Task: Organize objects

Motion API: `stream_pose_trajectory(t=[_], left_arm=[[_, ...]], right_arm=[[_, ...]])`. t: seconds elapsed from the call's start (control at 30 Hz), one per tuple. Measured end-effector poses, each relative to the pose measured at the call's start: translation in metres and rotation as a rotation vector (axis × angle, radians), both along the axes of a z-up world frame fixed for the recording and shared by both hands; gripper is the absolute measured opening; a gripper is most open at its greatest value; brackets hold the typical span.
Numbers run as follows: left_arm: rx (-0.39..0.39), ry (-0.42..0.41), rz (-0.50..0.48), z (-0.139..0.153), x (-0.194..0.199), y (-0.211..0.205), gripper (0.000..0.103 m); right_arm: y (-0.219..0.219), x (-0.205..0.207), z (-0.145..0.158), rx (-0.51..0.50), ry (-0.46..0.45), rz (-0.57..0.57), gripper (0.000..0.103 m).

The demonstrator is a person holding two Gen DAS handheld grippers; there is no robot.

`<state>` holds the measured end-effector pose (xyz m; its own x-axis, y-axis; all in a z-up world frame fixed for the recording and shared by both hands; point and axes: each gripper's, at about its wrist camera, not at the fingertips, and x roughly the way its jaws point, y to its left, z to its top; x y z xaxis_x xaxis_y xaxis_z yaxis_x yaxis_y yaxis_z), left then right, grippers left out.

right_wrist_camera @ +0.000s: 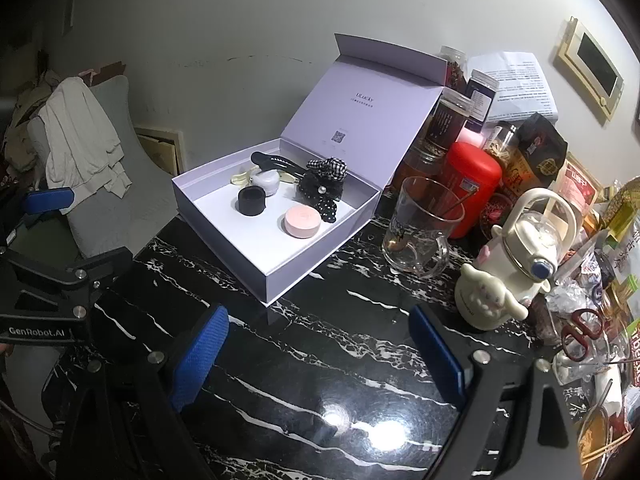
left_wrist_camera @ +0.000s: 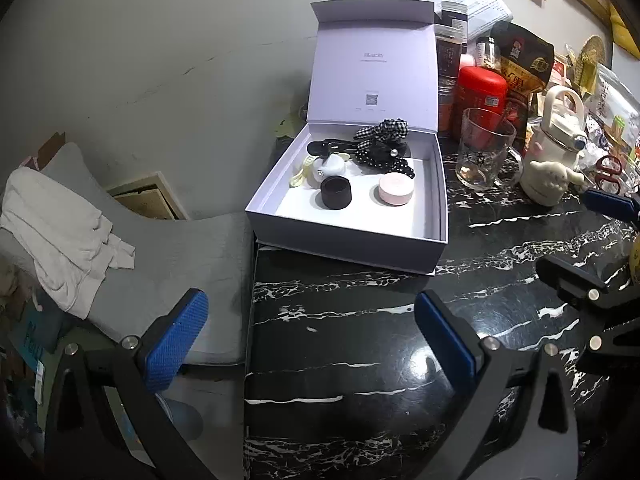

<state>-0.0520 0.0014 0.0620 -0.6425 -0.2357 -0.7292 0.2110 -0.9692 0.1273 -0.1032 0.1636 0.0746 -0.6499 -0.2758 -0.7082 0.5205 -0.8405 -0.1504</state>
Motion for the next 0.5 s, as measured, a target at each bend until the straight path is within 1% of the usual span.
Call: stream_pose_trajectory(t=[0.37,0.43,0.5], left_arm=[[0.004,0.026,0.004,-0.003,-0.001,-0.007,0.103],[0.012,0.039,0.000,-0.002,-0.001,-0.009,0.103],[0.036,0.057,-0.003,0.000,0.000,-0.011,0.103]], right_arm=[[-0.011,-0.003,-0.007,0.025,-0.017,0.016,0.092],[-0.012,-0.005,-0.007,0.025,-0.019,0.017,0.092],[-0.013,-0.005,-0.007,0.023,-0.021,0.022,0.092]])
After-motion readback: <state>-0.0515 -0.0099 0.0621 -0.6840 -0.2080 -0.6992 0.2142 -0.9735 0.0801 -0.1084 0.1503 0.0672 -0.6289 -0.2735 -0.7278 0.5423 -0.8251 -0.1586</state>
